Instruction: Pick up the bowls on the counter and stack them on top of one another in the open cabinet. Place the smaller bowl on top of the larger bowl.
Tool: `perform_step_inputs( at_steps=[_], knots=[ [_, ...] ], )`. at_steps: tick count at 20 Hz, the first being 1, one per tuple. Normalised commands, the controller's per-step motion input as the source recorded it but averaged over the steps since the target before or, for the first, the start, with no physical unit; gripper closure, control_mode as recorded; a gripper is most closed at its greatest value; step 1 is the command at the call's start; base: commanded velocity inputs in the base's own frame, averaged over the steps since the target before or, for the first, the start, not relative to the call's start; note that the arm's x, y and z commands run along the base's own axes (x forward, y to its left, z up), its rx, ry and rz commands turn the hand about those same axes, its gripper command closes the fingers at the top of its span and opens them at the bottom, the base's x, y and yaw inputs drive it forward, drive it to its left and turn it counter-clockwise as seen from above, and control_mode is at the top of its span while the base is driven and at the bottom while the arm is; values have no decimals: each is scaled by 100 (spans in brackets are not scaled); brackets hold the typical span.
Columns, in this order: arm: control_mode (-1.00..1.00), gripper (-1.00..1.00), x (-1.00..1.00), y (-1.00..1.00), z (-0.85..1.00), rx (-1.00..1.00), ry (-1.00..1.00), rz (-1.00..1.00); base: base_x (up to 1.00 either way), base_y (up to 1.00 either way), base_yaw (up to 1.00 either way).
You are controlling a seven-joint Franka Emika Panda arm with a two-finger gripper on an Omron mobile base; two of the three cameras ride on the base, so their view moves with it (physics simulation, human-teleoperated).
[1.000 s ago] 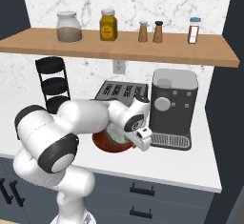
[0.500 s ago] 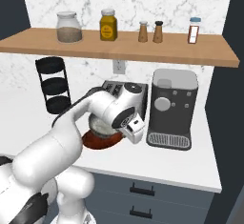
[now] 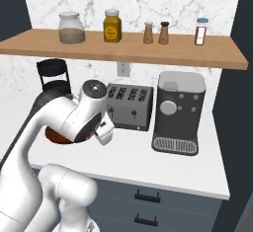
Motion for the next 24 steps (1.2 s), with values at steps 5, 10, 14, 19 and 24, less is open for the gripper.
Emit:
perform_step_inputs(
  at_steps=[5,10,14,19,24],
  knots=[
    [-100,100,-34,100,100,16,-10,0,0,0,0],
    [-100,100,-23,100,100,18,-6,1,0,0,0],
    [-100,100,0,100,100,23,-2,0,0,0,0],
    [-100,100,0,99,100,22,-3,0,0,0,0],
    [-100,100,55,65,91,9,-1,-8,0,0,0]
  ],
)
